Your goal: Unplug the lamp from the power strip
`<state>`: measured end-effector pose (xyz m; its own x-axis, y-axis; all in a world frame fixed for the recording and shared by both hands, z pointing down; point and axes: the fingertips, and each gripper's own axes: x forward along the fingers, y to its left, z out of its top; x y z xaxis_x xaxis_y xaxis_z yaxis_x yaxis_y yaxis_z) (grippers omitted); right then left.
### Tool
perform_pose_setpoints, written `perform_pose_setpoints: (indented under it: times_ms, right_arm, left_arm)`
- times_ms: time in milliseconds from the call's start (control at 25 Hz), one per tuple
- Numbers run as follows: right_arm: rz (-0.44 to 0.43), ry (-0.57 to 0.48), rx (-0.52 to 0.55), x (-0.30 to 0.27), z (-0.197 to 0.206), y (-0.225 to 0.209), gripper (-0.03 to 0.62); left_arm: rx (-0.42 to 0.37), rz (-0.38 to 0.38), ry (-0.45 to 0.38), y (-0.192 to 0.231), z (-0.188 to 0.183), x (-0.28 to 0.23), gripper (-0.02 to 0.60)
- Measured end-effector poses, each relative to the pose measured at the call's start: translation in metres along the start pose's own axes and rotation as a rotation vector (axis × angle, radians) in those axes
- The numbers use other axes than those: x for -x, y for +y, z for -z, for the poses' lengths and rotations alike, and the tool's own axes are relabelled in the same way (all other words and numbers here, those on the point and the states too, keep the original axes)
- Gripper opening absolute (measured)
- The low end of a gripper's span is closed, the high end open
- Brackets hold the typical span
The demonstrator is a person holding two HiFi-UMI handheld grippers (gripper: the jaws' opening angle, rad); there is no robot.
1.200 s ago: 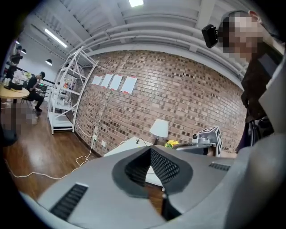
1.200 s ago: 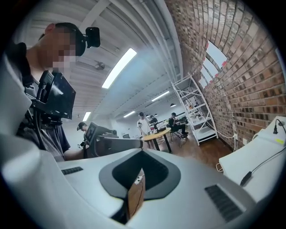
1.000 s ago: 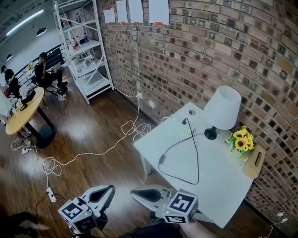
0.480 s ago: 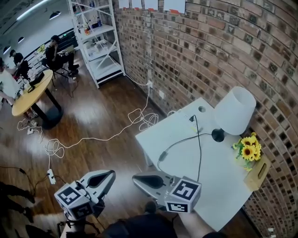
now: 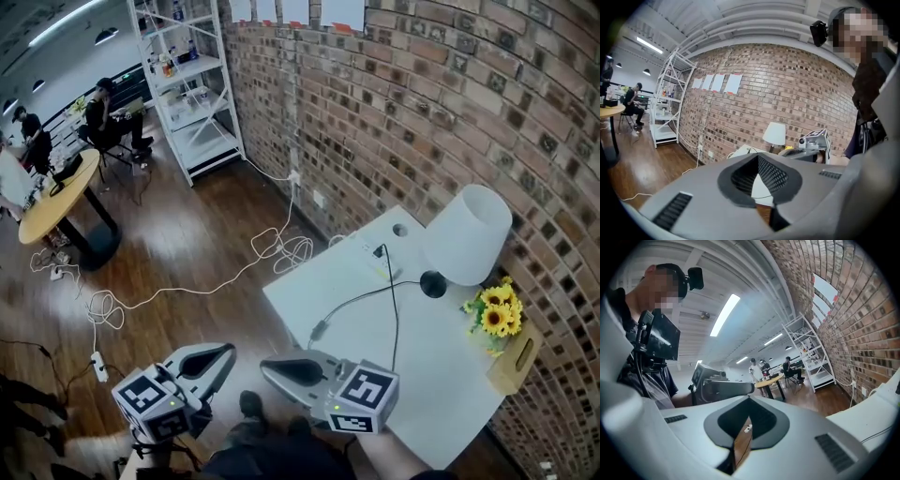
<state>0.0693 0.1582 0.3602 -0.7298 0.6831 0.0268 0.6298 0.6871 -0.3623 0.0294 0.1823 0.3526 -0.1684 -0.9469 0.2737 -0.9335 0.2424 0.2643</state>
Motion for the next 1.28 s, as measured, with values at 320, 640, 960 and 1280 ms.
perform_pose_setpoints:
  times_ms: [320, 640, 960, 1280]
  right_arm:
    - [0.097, 0.012, 0.011, 0.003, -0.010, -0.032, -0.011]
    - [0.183, 0.016, 0.012, -0.037, -0.026, -0.065, -0.011]
    - [0.250, 0.035, 0.019, -0.101, -0.045, -0.088, -0.011]
    - [0.343, 0.046, 0.019, -0.127, -0.046, -0.111, -0.011]
  left_arm:
    - [0.003, 0.101, -0.014, 0.019, -0.014, -0.035, 0.021]
    - [-0.032, 0.180, -0.033, 0.079, -0.030, -0.045, 0.021]
    - [0.039, 0.257, -0.034, 0.139, -0.051, -0.042, 0.021]
    - [0.084, 0.306, -0.086, 0.180, -0.058, -0.050, 0.021]
